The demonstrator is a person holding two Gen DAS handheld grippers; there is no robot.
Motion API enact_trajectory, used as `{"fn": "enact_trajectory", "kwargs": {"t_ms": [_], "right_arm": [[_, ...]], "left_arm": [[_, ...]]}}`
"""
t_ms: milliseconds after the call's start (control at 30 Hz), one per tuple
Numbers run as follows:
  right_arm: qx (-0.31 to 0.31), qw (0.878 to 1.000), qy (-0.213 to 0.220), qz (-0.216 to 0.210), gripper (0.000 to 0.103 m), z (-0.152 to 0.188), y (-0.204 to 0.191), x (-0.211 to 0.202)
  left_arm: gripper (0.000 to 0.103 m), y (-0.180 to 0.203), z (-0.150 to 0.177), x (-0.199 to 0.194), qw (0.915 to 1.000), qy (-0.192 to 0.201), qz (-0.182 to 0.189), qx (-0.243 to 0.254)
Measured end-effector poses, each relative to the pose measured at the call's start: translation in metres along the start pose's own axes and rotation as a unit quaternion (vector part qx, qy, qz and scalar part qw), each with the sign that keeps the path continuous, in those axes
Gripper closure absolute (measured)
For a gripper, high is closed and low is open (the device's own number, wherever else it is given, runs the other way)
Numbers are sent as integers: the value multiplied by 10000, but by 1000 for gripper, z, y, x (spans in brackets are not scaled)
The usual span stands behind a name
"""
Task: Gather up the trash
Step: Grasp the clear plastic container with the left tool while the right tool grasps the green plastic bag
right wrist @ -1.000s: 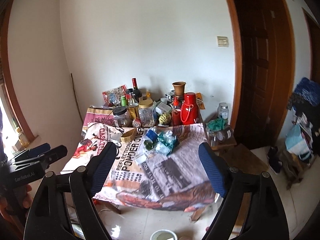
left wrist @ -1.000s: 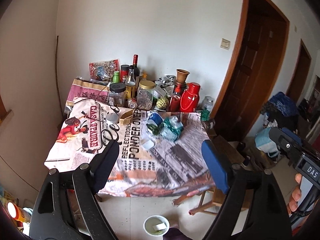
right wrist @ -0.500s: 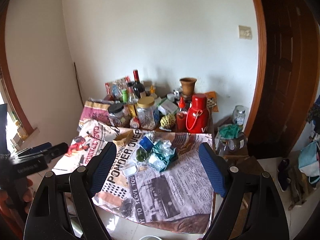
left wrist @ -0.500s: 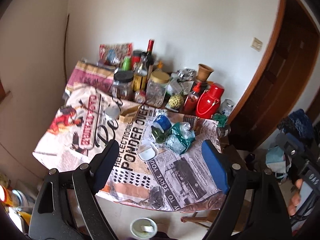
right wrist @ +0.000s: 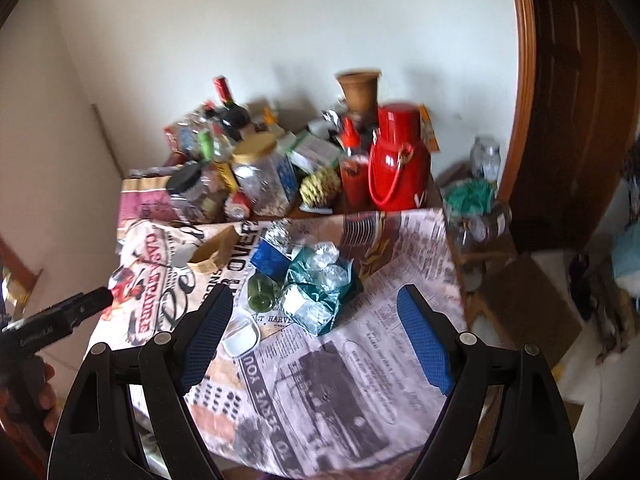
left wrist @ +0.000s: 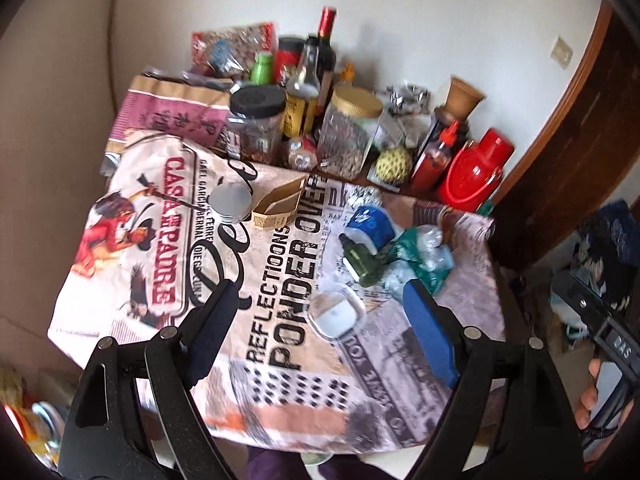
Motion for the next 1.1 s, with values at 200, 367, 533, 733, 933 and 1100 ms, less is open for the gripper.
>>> {"fn": "enact_trajectory", "kwargs": {"t_ms": [200,367,533,733,933,1100], "right_arm": [[565,9960,-657,228,21,17,7,77],[859,9901,-1013,459,21,31,18,126],[1071,9846,-1261,564,21,45,27,160],[1253,9782,-1618,359,22,57,34,189],[1048,9806,-1652,135,46,57,29,191],[754,9834,-1648,109,68,58,25,185]], "left_arm": [[19,-18,4,74,9975,-633,189,270],[20,-21,28,134,9903,-1292,412,308],[29,-15,59,166,9821,-1737,593,420],[58,-13,80,181,9768,-1986,733,330],[78,-16,80,178,9798,-1854,684,319],[88,-11,81,183,9782,-1885,810,329]]}}
Point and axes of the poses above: each gripper's, at about its wrist camera, not at the fingertips, and x roughly the way its jaws point, y to its right, z to its underside, the point moved 7 cm from there along x, roughly the way its jaws point, and after that the axes turned 7 degrees about y, right-handed, at the moved point
